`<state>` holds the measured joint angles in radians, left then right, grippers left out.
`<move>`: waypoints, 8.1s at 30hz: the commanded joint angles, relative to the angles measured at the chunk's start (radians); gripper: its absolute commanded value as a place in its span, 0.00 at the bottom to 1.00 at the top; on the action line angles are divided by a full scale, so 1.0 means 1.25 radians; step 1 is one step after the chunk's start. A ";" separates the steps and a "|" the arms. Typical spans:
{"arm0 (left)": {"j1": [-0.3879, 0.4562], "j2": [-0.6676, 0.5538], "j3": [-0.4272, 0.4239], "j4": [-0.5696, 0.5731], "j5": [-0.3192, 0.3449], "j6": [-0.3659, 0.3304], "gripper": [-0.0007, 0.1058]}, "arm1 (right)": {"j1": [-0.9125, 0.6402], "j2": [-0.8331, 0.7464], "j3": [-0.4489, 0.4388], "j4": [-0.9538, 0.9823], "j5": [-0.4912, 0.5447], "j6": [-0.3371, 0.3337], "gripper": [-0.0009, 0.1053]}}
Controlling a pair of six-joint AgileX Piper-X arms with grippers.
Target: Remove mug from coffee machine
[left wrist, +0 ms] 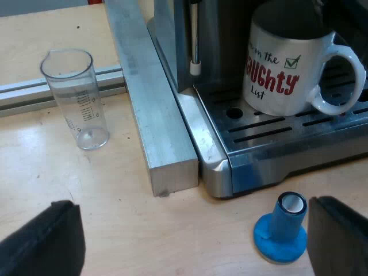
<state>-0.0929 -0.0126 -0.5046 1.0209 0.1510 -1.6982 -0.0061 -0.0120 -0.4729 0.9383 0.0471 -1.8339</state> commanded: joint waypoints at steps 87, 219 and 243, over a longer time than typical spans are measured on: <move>-0.181 0.103 0.216 -0.462 0.272 -0.002 0.75 | 0.623 0.455 0.191 -0.756 0.014 -0.001 0.63; -0.363 0.103 0.211 -0.477 0.457 -0.023 0.75 | 1.015 0.772 0.072 -0.997 0.704 0.101 0.01; -0.384 0.103 0.211 -0.487 0.444 -0.013 0.75 | 1.013 0.676 0.080 -0.587 0.849 0.392 0.01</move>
<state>-0.5686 0.1186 -0.2330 0.4389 0.7119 -1.7174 1.2605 0.8473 -0.3615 0.1970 1.0461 -1.3766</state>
